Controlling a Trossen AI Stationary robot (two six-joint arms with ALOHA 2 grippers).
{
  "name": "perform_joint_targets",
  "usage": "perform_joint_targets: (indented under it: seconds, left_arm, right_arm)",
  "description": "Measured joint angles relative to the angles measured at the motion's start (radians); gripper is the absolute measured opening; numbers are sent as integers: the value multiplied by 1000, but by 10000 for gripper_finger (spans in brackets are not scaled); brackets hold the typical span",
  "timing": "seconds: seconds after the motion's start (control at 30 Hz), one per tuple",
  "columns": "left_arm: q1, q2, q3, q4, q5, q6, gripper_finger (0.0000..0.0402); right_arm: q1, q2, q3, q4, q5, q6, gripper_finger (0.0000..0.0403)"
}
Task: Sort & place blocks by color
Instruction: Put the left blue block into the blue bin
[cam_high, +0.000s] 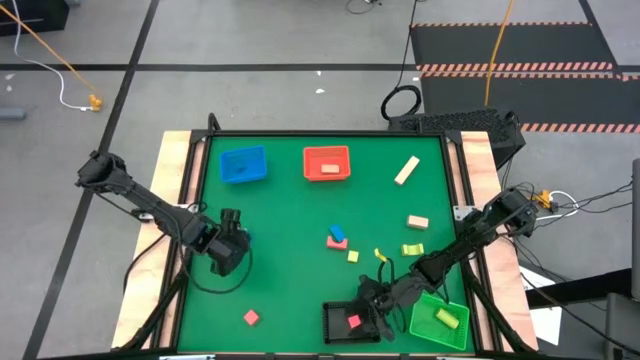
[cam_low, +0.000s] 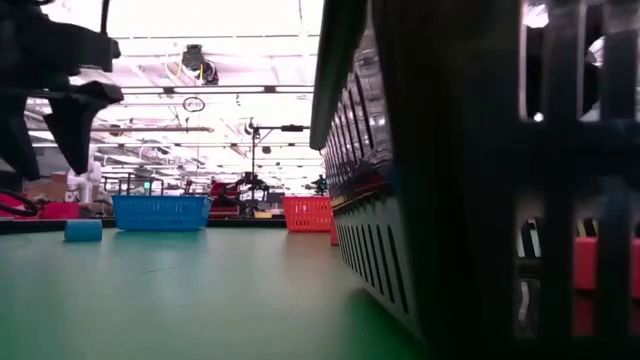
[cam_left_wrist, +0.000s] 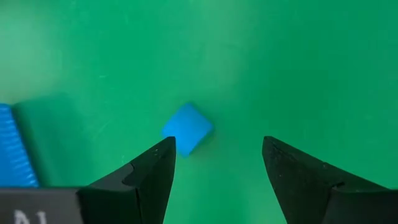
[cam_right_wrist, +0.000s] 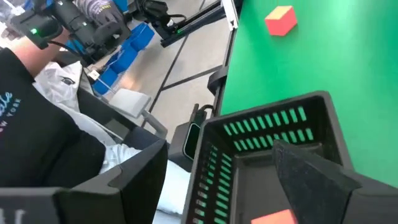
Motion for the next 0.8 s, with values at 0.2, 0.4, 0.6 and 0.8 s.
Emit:
perform_joint_targets:
  seconds: [0.2,0.4,0.6,0.8]
  left_arm:
    - [90,1,0,14,21,9,241]
    - [186,61,0,42,21,-394,241]
    - [242,155,0,43,90,-771,241]
    - [237,265,0,58,99,-777,241]
  right_arm:
    - [-15,0,0,0,-1,-28,281]
    - [-18,0,0,-5,-1,-25,281]
    - [-19,0,-1,-62,-1,-25,281]
    - [-19,0,-1,-106,-4,-23,281]
